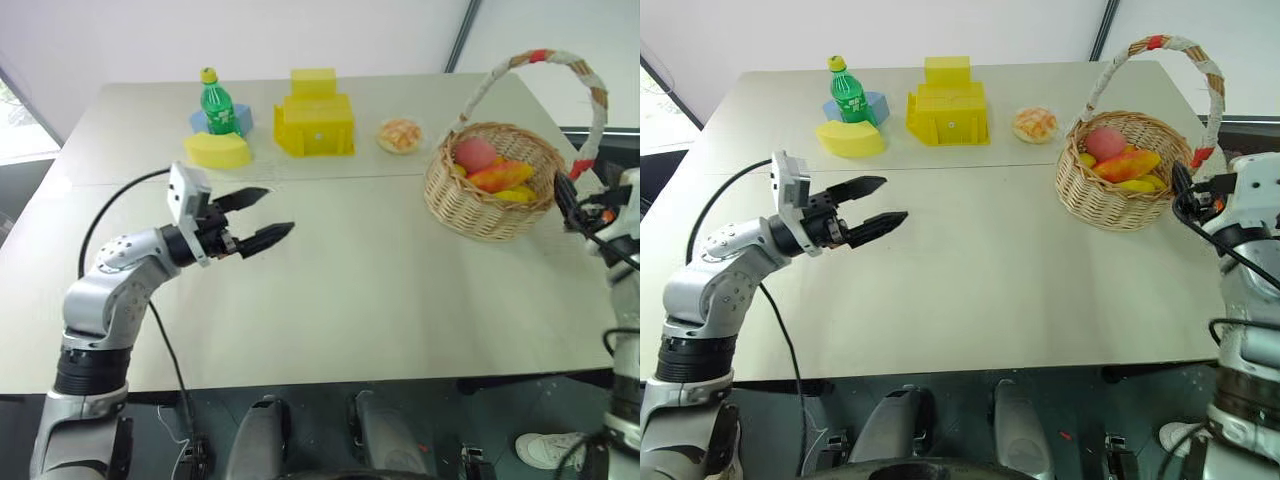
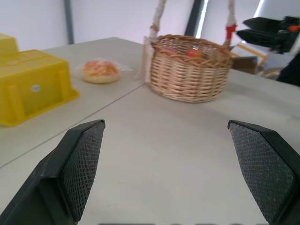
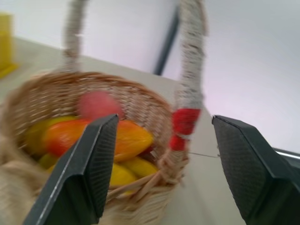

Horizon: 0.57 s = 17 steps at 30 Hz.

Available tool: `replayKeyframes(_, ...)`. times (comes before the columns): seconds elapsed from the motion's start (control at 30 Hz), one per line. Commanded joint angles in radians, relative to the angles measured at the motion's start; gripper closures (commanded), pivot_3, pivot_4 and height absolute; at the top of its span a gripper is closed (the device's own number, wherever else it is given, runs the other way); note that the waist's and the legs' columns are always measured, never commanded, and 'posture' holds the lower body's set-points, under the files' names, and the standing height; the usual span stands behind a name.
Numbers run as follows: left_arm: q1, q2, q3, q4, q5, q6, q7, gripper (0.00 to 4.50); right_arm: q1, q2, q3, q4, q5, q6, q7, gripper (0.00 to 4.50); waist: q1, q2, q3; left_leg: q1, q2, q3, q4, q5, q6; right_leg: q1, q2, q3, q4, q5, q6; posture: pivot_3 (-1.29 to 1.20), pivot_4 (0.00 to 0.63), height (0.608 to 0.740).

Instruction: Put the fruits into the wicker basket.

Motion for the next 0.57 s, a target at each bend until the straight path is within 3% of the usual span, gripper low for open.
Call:
replayKeyframes(0.03, 0.025, 0.029, 0.065, 0.019, 0.054, -0.046, 0.049, 0.00, 0.038, -0.012, 0.093, -0.129, 0.078, 0.034, 0.129, 1.20, -0.003, 0.000, 0.000, 0.001, 0.000, 0.000, 0.000, 0.000, 0.000, 0.001, 0.000, 0.000, 0.000, 0.000, 0.000, 0.00, 0.150, 0.740)
replayKeyframes(0.27, 0.203, -0.002, 0.136, 0.025, 0.099, -0.107, 0.122, 0.00, -0.014, 0.051, 0.320, -0.068, 0.031, 0.003, 0.222, 1.20, 0.004, 0.000, 0.000, 0.000, 0.001, 0.000, 0.000, 0.000, 0.000, 0.001, -0.001, 0.000, 0.000, 0.000, 0.000, 0.00, 0.150, 0.740)
replayKeyframes(0.57, 0.289, -0.037, 0.175, 0.005, 0.092, -0.133, 0.158, 0.00, -0.090, 0.091, 0.350, 0.041, 0.000, -0.042, 0.241, 1.20, 0.009, -0.001, 0.000, -0.001, 0.000, -0.001, 0.000, 0.000, 0.000, 0.001, -0.003, -0.002, -0.001, 0.000, 0.000, 0.00, 0.150, 0.740)
